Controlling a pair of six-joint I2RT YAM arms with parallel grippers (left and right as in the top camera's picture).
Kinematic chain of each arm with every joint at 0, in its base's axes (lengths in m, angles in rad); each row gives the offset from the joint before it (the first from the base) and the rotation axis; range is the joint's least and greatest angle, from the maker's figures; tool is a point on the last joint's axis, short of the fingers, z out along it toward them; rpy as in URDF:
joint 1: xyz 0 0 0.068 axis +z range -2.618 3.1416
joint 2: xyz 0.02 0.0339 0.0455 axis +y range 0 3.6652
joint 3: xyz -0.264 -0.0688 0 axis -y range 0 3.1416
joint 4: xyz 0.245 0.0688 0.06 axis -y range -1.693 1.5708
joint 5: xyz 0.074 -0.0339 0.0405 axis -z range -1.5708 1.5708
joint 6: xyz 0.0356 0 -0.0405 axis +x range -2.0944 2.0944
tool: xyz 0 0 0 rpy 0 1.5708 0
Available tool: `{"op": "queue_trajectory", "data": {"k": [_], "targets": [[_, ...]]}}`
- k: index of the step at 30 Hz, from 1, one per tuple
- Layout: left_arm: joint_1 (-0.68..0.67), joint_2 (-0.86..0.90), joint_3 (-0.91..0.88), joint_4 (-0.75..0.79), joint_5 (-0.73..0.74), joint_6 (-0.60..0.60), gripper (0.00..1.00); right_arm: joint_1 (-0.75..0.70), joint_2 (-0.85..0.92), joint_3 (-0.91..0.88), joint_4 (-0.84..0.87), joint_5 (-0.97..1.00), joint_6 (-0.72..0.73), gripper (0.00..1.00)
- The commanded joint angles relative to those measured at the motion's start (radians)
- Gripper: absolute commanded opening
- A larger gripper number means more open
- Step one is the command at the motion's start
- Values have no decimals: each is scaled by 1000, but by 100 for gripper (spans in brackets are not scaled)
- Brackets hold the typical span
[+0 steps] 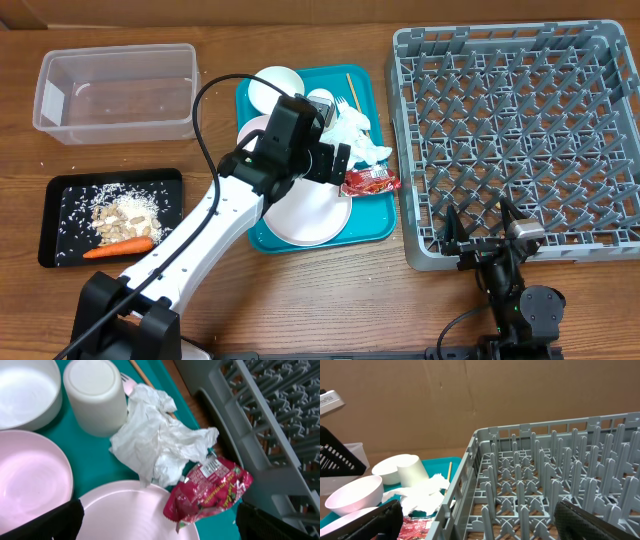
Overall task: Sort waste into correct bins and load items into the dishwasher rack
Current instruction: 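Grasp the red snack wrapper on the teal tray with the left gripper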
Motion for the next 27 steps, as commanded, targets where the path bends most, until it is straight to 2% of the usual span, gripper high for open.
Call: {"op": "queue_trajectory", "data": {"k": [1, 3, 6, 8, 12, 15, 17, 21, 27], "targets": [[-17, -13, 51, -45, 202, 164, 100, 4, -7, -10, 5, 10, 5, 100], [-46, -7, 51, -81, 182, 203, 100, 4, -7, -10, 5, 10, 5, 100], [-110, 23, 51, -101, 59, 222, 98, 4, -7, -10, 5, 10, 5, 100], [-135, 56, 51, -109, 53, 263, 96, 4, -7, -10, 5, 10, 5, 100], [-148, 143, 51, -151, 33, 265, 100, 4, -7, -10, 5, 10, 5, 100], [-148, 183, 51, -122, -76, 255, 100, 4, -7, -10, 5, 10, 5, 100], [-148, 184, 51, -119, -85, 267, 98, 4, -7, -10, 5, 10, 5, 100], [-148, 189, 51, -115, -85, 300, 88, 4, -7, -10, 5, 10, 5, 100], [-148, 261, 51, -57, -85, 310, 87, 4, -7, -10, 5, 10, 5, 100]]}}
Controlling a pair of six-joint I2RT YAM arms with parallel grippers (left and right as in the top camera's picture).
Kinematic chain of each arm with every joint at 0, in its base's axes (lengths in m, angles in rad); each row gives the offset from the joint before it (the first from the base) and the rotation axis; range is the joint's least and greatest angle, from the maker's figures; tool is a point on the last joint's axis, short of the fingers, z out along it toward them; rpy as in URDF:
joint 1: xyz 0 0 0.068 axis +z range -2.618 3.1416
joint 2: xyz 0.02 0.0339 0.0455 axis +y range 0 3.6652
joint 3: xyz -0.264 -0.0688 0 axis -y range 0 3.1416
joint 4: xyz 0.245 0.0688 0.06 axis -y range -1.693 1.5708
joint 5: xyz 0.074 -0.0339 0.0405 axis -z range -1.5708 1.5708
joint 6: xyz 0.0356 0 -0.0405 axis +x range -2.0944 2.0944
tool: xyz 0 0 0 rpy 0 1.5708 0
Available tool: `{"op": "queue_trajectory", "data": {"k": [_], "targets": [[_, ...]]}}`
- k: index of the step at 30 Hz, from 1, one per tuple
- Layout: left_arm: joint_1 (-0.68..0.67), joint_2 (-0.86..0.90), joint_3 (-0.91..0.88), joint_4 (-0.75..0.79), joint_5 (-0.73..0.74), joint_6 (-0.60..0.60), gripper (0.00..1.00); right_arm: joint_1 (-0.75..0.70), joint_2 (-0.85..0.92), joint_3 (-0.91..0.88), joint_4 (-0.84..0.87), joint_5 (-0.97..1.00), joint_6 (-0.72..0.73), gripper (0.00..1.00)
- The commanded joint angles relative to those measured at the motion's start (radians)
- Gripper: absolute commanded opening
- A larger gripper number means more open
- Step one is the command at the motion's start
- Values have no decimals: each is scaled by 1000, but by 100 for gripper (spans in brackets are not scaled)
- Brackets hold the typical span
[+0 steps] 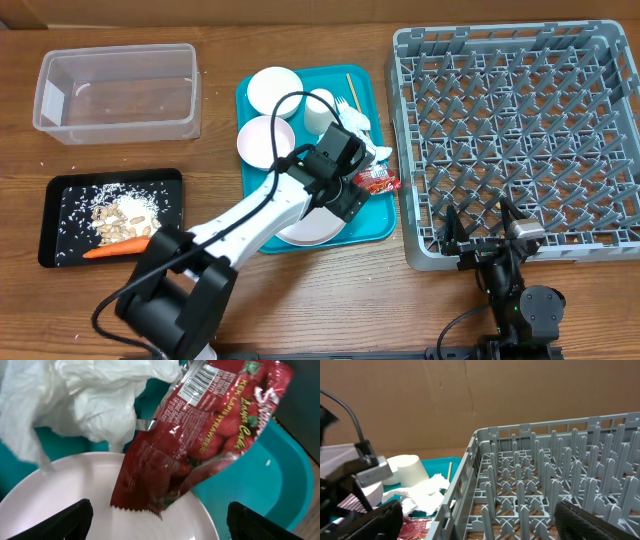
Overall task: Sort waste into correct bins and load items into the dishwasher rack
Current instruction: 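Grasp the red snack wrapper on the teal tray with the left gripper, then carry the wrapper left and drop it into the clear plastic bin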
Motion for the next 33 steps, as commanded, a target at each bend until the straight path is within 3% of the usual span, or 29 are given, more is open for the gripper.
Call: {"op": "queue_trajectory", "data": {"k": [1, 4, 7, 9, 13, 17, 22, 25, 29, 33], "targets": [[-1, 39, 17, 44, -13, 22, 84, 4, -7, -10, 5, 10, 5, 100], [-1, 39, 17, 72, -14, 23, 76, 4, -7, -10, 5, 10, 5, 100], [2, 39, 17, 71, -14, 23, 53, 4, -7, -10, 5, 10, 5, 100], [2, 39, 17, 70, -14, 23, 30, 4, -7, -10, 5, 10, 5, 100], [2, 33, 25, 59, -14, 11, 4, 4, -7, -10, 5, 10, 5, 100], [2, -5, 104, -45, -11, -32, 4, 4, -7, -10, 5, 10, 5, 100], [2, -126, 285, -273, 111, -37, 4, 4, -7, -10, 5, 10, 5, 100], [24, -210, 356, -360, 51, -52, 4, 4, -7, -10, 5, 10, 5, 100], [186, -318, 371, -358, -133, -140, 4, 4, -7, -10, 5, 10, 5, 100], [412, -316, 368, -298, -135, -163, 4, 4, -7, -10, 5, 10, 5, 100]]}}
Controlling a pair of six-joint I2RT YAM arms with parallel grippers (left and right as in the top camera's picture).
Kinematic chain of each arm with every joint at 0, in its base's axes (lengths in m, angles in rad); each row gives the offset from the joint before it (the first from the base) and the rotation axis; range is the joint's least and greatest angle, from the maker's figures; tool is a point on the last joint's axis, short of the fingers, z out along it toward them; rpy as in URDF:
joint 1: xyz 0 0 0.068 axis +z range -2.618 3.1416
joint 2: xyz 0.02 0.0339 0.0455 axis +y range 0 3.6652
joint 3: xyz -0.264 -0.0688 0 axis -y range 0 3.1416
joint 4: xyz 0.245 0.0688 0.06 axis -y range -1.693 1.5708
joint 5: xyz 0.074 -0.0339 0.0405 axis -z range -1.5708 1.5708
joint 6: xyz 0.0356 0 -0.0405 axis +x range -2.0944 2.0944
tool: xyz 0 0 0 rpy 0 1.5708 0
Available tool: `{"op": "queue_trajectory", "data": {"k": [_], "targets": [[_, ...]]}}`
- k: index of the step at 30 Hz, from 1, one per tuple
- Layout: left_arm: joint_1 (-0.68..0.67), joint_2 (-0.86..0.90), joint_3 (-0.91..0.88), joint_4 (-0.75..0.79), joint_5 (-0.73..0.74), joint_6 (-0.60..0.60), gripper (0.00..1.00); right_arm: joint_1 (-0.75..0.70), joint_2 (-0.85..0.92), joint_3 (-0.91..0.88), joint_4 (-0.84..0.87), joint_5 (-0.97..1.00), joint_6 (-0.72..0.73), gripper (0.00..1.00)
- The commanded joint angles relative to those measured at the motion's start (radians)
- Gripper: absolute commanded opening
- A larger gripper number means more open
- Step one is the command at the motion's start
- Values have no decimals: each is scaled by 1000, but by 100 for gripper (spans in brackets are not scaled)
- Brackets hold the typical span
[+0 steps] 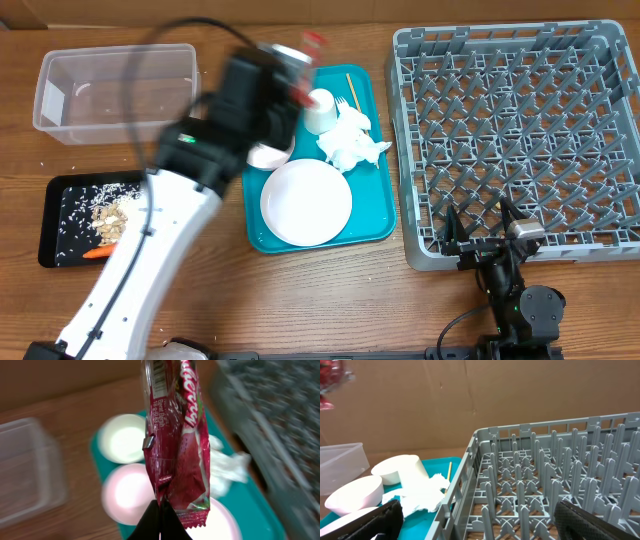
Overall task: Sort waste into correct bins and load items into the dishwasher rack
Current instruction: 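Carry the wrapper left and drop it into the clear plastic bin, then reach the left gripper to the crumpled tissue and grasp it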
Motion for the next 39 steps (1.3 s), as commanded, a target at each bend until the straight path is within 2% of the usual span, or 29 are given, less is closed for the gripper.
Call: {"op": "queue_trajectory", "data": {"k": [1, 4, 7, 8, 9, 11, 15, 18, 22, 25, 26, 27, 32, 35, 39], "targets": [[250, 30, 6, 75, -60, -117, 4, 4, -7, -10, 5, 10, 5, 100], [454, 115, 6, 167, -43, -281, 4, 4, -7, -10, 5, 10, 4, 100], [557, 197, 6, 222, -15, -314, 5, 4, -7, -10, 5, 10, 4, 100], [589, 231, 6, 230, 16, -318, 62, 4, -7, -10, 5, 10, 4, 100], [609, 254, 6, 228, 43, -333, 100, 4, -7, -10, 5, 10, 5, 100], [639, 284, 6, 214, 131, -343, 100, 4, -7, -10, 5, 10, 4, 100], [644, 272, 13, 215, 172, -338, 100, 4, -7, -10, 5, 10, 4, 100], [623, 243, 17, 215, 256, -296, 100, 4, -7, -10, 5, 10, 4, 100], [531, 163, 17, 210, 429, -220, 100, 4, -7, -10, 5, 10, 5, 100], [379, 120, 17, 192, 517, -94, 100, 4, -7, -10, 5, 10, 4, 100], [302, 117, 17, 167, 516, -23, 100, 4, -7, -10, 5, 10, 4, 100], [184, 124, 16, 121, 446, 43, 100, 4, -7, -10, 5, 10, 4, 100], [-99, 230, 15, 8, 108, 50, 100, 4, -7, -10, 5, 10, 5, 100], [-183, 322, 15, -24, 26, 43, 100, 4, -7, -10, 5, 10, 4, 100], [-218, 446, 15, -20, 19, -8, 100, 4, -7, -10, 5, 10, 4, 100]]}}
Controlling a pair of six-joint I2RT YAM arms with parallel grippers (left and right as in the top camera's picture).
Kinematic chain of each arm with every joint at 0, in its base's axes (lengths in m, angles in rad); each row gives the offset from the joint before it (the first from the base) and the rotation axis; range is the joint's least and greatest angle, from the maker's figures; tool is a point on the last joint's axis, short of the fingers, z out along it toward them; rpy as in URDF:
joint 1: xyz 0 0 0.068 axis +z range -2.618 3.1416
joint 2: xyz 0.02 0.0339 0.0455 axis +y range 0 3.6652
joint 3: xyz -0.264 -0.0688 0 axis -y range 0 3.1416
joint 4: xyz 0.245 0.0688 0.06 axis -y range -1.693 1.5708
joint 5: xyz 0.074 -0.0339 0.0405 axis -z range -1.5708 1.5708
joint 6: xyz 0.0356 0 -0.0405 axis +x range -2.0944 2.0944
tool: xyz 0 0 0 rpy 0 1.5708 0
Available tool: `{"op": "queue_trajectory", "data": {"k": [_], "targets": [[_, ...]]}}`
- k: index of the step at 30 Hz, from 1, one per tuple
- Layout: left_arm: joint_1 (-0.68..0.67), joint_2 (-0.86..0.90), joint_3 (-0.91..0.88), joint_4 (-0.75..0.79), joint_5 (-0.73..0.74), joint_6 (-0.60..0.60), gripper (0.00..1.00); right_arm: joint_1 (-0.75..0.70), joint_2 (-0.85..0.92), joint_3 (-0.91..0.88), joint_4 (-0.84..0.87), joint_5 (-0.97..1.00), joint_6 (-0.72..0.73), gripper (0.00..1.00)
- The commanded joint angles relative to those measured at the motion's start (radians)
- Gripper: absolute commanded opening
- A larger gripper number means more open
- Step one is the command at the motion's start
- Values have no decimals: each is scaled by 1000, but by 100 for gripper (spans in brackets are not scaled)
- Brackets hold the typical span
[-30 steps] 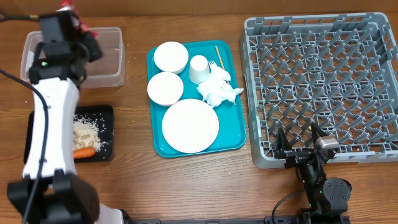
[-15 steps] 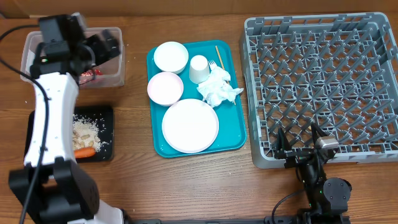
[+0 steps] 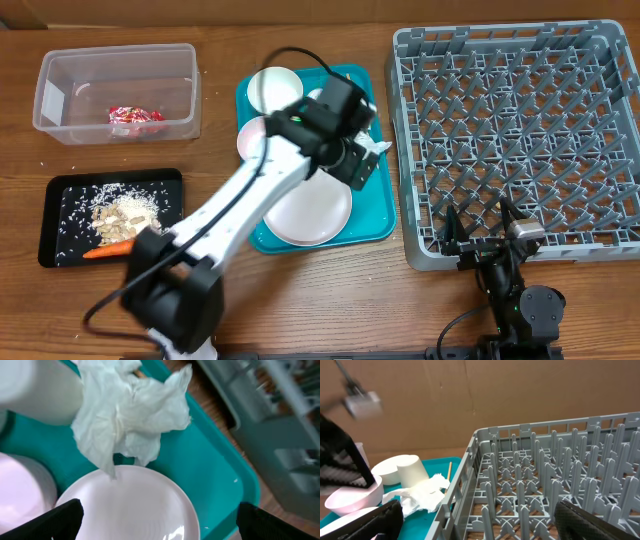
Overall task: Sort waste into correct bins and load items into the dishwasher rack
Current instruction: 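Reach the left gripper to the crumpled tissue and grasp it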
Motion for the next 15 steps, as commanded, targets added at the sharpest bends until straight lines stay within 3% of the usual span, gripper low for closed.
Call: {"op": "queue_trajectory", "data": {"k": [1, 7, 15], "targets": [[-9, 95, 3, 3, -74, -34, 100, 4, -7, -10, 5, 10, 5, 100], [1, 169, 3, 67, -74, -125, 100, 4, -7, -10, 5, 10, 5, 100], [7, 180, 3, 227, -100, -66, 96, 4, -7, -10, 5, 10, 5, 100]]}}
